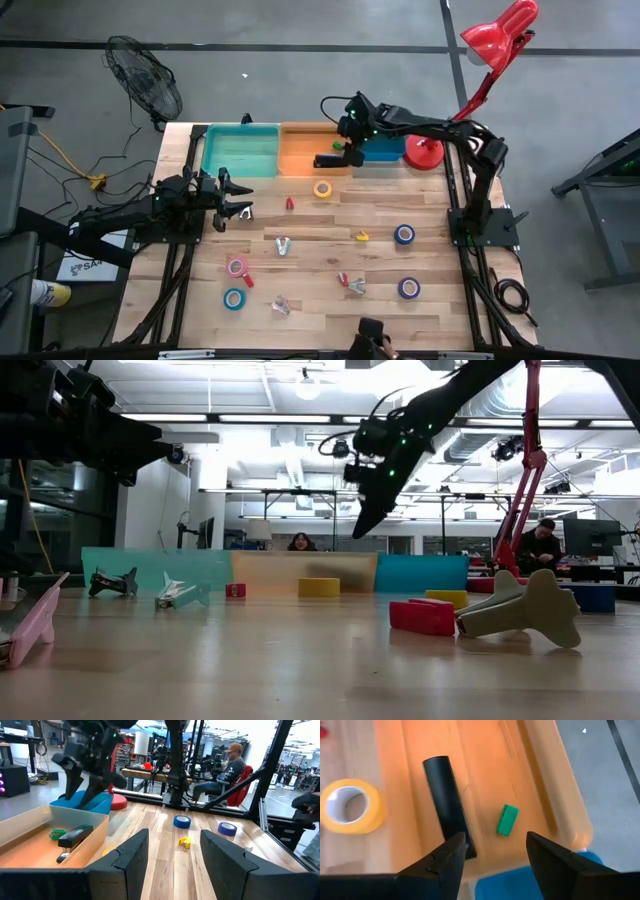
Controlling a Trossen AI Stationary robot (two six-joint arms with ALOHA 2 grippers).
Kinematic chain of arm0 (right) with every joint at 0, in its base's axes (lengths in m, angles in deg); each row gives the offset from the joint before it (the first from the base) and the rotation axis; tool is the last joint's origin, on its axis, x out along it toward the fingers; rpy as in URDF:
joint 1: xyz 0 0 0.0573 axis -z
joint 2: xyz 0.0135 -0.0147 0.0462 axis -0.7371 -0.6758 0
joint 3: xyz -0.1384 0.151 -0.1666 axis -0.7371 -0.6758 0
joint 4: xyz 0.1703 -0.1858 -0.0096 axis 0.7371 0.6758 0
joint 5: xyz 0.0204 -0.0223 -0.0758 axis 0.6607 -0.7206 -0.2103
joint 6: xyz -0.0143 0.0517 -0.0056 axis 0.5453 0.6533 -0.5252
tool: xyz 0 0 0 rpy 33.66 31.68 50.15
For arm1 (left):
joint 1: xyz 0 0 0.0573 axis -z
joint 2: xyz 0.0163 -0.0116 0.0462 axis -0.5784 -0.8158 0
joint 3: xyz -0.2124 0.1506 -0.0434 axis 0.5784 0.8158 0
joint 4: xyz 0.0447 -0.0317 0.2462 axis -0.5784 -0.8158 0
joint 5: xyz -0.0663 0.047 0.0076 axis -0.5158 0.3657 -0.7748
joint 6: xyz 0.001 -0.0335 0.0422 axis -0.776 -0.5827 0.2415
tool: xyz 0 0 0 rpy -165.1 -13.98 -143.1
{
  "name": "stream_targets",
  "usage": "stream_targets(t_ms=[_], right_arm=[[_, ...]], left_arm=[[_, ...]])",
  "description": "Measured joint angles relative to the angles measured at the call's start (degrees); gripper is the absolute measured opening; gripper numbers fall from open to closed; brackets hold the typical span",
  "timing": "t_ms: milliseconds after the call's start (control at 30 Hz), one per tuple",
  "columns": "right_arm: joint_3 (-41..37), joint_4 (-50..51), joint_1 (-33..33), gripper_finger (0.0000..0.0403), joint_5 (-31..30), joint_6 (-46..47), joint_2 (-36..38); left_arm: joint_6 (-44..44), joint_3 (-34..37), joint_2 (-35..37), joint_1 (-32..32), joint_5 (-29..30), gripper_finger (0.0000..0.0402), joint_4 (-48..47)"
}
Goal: Pick and place Stapler, Stapler remover, tape
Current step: Put the small yellow stapler into the orange bin
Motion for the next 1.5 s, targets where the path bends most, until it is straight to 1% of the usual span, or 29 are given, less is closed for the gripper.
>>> stream_targets(t_ms=[100, 200, 367, 567, 733, 867, 1000, 1100, 1167, 1233, 1400, 1500], right_arm=[[0.00, 3.93, -0.51, 0.0200, 1.25, 0.84, 2.45], [0.00, 9.17, -1.48, 0.0197, 4.42, 1.14, 4.67], [0.00, 16.86, -4.43, 0.0190, 8.96, 5.74, 6.92], [0.00, 25.07, -11.60, 0.0180, 8.94, 10.14, 7.02], [0.00, 27.55, -19.34, 0.0170, 8.11, 14.17, 7.02], [0.00, 27.06, -26.07, 0.0160, 4.93, 18.59, 7.02], [0.00, 27.59, -32.21, 0.0152, 0.04, 24.52, 7.02], [0.00, 28.36, -36.46, 0.0149, -4.41, 27.86, 7.02], [0.00, 28.32, -39.07, 0.0153, -8.67, 31.43, 7.02], [0.00, 28.50, -41.35, 0.0161, -11.95, 34.66, 7.02], [-0.21, 31.06, -45.74, 0.0197, -16.41, 41.87, 7.02], [-3.59, 30.56, -47.54, 0.0224, -17.80, 44.93, 7.04]], left_arm=[[0.00, 0.01, 0.01, 0.00, 0.00, 0.0177, 0.00], [0.01, 0.00, 0.00, 0.01, 0.00, 0.0177, 0.00], [0.02, 0.00, 0.02, 0.02, 0.00, 0.0177, 0.00], [0.00, 0.01, 0.00, 0.02, 0.00, 0.0177, 0.01], [0.02, 0.02, 0.00, 0.02, 0.00, 0.0177, 0.00], [0.00, 0.02, 0.01, 0.01, 0.00, 0.0177, 0.00], [0.01, 0.01, 0.00, 0.01, 0.00, 0.0177, 0.00], [0.02, 0.02, 0.00, 0.02, 0.00, 0.0177, 0.00], [0.00, 0.01, 0.00, 0.01, 0.00, 0.0177, 0.00], [0.01, 0.01, 0.00, 0.02, 0.00, 0.0177, 0.00], [0.00, 0.02, 0.01, 0.00, 0.00, 0.0177, 0.00], [0.00, 0.02, 0.02, 0.00, 0.00, 0.0177, 0.00]])
